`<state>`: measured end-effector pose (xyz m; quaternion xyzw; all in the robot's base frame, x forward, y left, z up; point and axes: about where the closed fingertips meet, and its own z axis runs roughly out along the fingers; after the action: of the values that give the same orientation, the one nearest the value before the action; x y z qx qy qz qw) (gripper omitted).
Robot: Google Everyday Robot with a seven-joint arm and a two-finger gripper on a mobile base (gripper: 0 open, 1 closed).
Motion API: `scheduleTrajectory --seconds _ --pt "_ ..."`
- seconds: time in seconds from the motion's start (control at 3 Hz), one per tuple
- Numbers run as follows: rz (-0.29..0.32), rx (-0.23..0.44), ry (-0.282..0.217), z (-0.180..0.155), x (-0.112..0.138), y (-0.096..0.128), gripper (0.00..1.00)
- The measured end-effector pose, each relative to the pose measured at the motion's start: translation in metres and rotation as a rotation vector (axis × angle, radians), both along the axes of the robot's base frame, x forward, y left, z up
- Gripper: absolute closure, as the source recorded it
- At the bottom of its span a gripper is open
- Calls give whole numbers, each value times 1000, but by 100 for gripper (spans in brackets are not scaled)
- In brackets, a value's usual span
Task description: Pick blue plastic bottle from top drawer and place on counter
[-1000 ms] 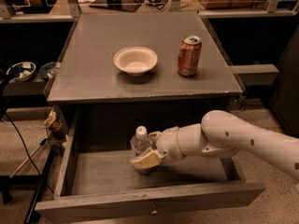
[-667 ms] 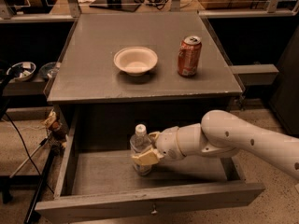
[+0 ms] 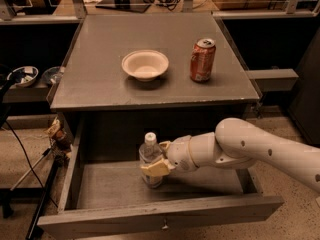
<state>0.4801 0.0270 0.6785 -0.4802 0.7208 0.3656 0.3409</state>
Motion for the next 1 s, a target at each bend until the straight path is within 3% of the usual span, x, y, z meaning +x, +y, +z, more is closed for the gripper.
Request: scheduleTrajectory --seconds 0.67,1.0 --pt "-12 7 -11 10 -3 4 100" --pt "-10 45 -65 48 -6 14 100"
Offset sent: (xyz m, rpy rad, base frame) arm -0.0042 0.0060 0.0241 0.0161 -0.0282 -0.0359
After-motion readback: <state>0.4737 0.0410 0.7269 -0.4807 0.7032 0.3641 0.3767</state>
